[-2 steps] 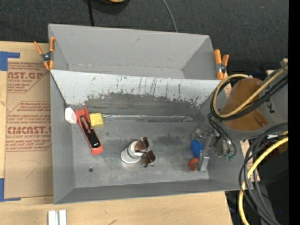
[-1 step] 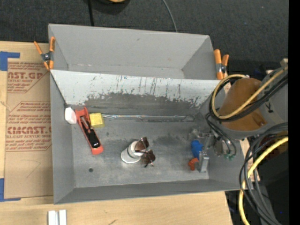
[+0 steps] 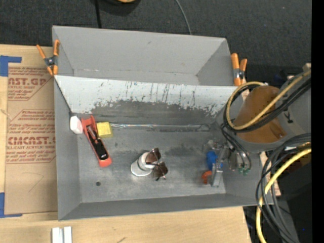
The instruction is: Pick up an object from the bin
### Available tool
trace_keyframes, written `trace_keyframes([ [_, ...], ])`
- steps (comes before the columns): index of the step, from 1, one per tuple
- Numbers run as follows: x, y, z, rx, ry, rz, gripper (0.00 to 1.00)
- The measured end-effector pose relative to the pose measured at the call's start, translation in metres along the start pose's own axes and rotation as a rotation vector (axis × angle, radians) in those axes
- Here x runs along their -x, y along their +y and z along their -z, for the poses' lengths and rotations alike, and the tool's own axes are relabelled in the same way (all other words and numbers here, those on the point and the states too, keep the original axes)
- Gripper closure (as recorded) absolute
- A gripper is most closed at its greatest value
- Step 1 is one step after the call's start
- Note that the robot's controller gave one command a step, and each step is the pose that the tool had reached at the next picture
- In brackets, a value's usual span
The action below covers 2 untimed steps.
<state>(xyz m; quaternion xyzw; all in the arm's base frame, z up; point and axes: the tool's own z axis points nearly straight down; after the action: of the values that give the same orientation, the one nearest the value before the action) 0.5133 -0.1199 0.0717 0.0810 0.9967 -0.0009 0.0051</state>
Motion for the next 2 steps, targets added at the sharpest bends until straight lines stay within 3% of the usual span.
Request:
trace_keyframes([
  [1,-0.0014,-0.0014,-0.0001,0.000,-0.001,-0.014,0.00],
  [2,-0.0016,-0.0090,-0.0004,0.002,-0.001,-0.122,0.00],
])
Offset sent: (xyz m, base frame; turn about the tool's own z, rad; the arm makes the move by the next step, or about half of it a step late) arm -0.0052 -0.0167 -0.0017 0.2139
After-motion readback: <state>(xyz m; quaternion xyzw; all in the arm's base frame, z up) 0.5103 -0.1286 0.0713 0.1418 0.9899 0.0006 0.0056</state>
